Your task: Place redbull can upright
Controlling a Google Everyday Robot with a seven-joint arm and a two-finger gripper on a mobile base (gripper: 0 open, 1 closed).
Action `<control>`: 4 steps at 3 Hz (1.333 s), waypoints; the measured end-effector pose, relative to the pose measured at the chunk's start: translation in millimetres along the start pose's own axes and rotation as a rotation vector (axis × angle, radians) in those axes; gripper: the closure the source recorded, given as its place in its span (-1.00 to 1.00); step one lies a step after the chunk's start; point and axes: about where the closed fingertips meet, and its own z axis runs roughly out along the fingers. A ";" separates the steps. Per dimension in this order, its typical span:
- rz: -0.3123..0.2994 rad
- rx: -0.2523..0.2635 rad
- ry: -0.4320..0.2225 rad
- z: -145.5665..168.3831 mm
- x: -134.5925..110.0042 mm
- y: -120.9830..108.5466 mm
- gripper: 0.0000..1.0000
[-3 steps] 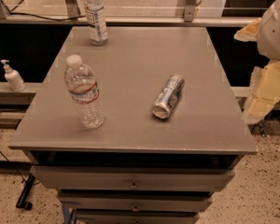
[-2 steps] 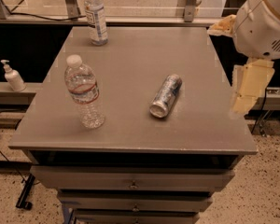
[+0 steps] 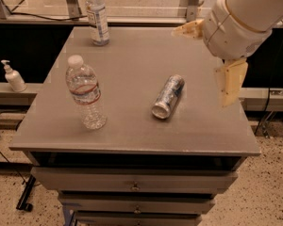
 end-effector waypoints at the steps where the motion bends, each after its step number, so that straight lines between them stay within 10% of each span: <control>1: -0.081 0.003 0.002 -1.7 -0.9 0.0 -1.00; 2: -0.107 -0.003 0.009 -2.3 -1.6 2.7 -1.00; 4: -0.357 -0.133 0.076 45.4 8.6 -25.7 -1.00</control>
Offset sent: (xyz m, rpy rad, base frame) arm -0.0067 -0.0042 -0.0022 -0.0645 -0.0293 0.1173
